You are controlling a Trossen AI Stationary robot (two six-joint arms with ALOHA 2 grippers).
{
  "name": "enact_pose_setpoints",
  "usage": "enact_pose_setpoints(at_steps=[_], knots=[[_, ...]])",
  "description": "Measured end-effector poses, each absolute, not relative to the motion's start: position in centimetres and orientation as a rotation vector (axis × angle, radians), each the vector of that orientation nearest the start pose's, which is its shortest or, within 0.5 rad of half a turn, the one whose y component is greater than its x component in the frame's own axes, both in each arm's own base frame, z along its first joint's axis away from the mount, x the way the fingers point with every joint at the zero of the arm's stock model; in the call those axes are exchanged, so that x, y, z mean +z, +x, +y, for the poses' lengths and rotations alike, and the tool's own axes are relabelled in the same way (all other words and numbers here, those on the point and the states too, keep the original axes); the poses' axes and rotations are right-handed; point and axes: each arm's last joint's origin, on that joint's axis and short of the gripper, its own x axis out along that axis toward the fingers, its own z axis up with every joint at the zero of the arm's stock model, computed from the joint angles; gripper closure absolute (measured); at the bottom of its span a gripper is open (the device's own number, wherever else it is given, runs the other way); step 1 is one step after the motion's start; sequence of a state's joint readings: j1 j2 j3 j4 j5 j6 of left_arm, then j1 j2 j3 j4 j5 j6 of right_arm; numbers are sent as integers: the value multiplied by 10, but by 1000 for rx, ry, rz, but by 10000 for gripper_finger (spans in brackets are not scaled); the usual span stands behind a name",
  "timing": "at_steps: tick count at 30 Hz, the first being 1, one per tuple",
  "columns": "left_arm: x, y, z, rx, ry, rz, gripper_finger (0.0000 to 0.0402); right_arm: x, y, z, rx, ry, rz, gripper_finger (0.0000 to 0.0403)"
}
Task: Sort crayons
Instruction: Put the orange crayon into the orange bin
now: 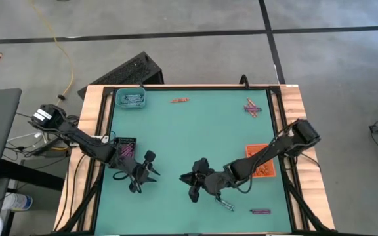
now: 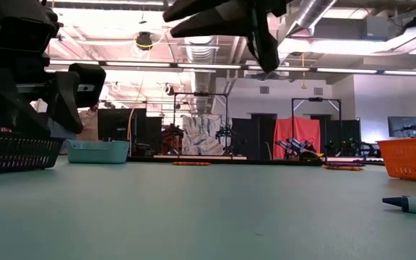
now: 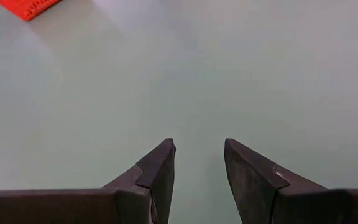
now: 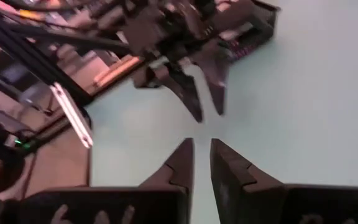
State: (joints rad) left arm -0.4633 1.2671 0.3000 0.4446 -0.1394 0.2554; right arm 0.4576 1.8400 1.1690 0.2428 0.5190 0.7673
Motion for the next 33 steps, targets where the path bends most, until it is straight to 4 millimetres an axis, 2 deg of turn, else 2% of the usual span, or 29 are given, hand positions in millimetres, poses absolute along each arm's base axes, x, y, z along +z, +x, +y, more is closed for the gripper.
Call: enact_pose_setpoints(at_steps=[7,16,24,33], knots=[[137,191,-91,-392,424,485,272,212,369,160,-228,559,357,340],[111,179,-86,-438,475,570,272,214,386,117,-342,678,282,340],[98,164,-79,-430,445,519,272,232,402,85,-408,701,180,340],[97,155,-77,-482,365,434,272,254,412,69,-488,725,100,340]])
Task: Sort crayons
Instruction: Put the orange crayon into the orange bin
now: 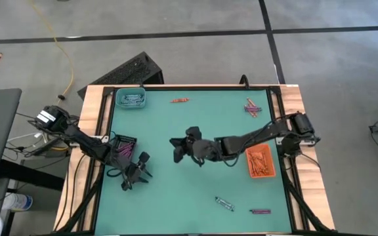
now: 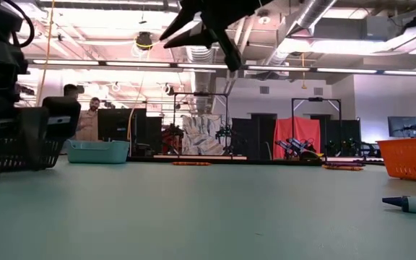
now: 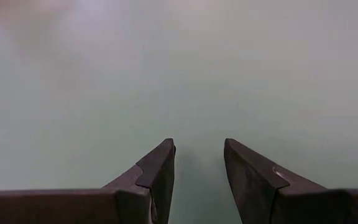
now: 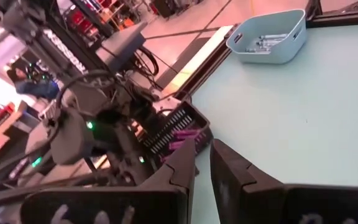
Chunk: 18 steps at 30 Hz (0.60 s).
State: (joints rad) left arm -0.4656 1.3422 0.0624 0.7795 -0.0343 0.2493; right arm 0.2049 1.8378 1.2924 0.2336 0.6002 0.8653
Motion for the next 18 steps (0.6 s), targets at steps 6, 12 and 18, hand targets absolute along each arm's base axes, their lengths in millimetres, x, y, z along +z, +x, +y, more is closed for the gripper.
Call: enact_pose_setpoints(at_steps=[6,12,18], knots=[[96,153,-78,-542,374,436,272,255,413,66,-517,798,93,340],[96,152,-81,-569,404,425,272,250,411,66,-550,854,121,340],[96,152,-81,-572,418,420,272,247,409,66,-567,850,146,340]])
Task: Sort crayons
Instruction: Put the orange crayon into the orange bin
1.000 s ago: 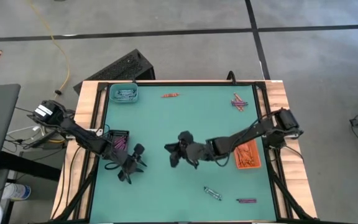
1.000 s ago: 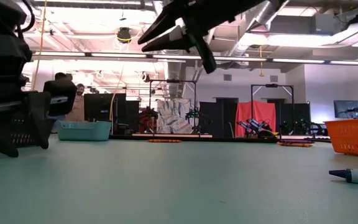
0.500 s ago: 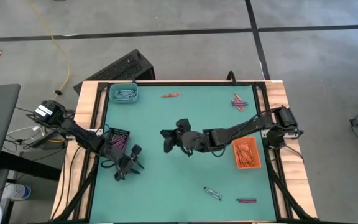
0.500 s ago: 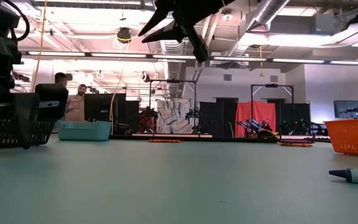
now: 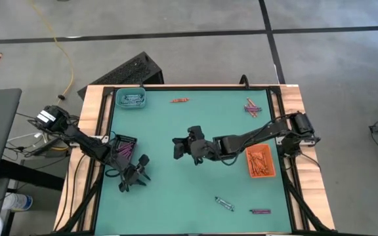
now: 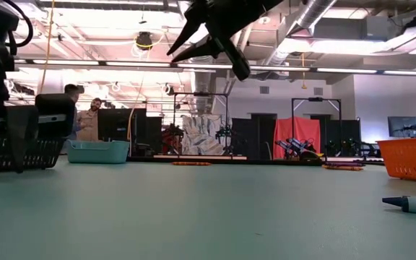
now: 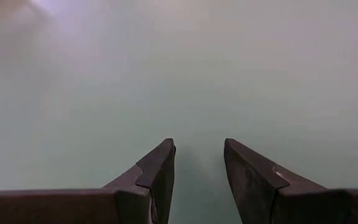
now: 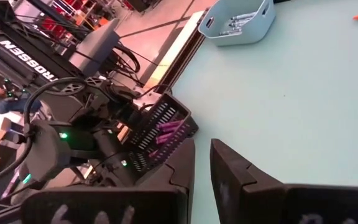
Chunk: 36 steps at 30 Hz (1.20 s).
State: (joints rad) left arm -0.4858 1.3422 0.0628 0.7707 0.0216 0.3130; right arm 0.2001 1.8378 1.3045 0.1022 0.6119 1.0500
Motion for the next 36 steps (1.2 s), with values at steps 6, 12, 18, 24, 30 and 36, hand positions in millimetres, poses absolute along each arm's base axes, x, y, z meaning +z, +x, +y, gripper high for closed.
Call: enact_pose_setpoints(at_steps=[6,12,18,24,30,36], knots=[[96,152,-81,-565,392,424,272,245,409,66,-562,791,180,340],[95,152,-81,-547,336,457,272,248,410,72,-472,726,216,340],[95,152,-80,-510,303,470,272,248,406,94,-393,646,259,340],[95,153,-79,-474,309,466,272,246,397,124,-308,532,309,340],[97,154,-80,-475,312,447,272,236,381,152,-263,416,436,340],[97,154,-80,-469,300,450,272,221,359,175,-206,440,656,340]])
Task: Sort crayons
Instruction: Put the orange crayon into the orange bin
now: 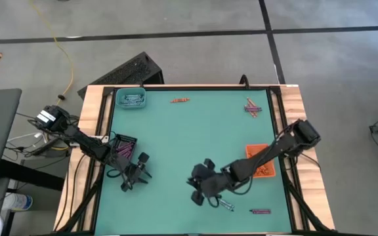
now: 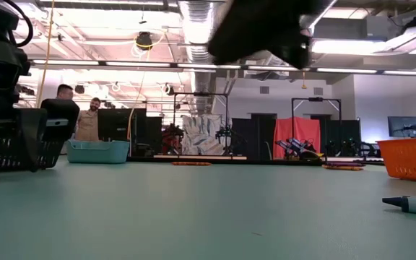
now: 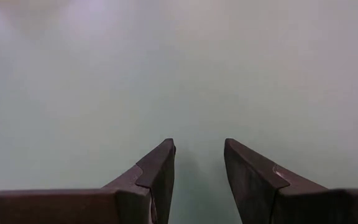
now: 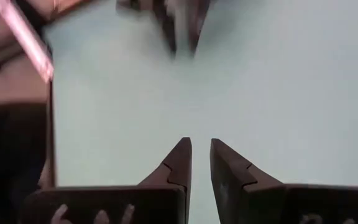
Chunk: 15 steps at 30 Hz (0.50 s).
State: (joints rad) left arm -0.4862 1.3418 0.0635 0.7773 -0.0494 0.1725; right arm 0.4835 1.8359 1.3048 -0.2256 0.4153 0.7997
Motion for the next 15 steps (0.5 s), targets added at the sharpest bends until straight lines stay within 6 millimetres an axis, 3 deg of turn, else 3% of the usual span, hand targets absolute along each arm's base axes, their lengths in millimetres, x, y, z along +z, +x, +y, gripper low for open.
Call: enact_pose_setpoints(at_steps=[9,15], knots=[[100,158,-80,-400,318,434,272,205,324,202,-110,591,1048,340],[109,167,-84,-382,331,394,272,208,302,196,-141,643,1307,340]])
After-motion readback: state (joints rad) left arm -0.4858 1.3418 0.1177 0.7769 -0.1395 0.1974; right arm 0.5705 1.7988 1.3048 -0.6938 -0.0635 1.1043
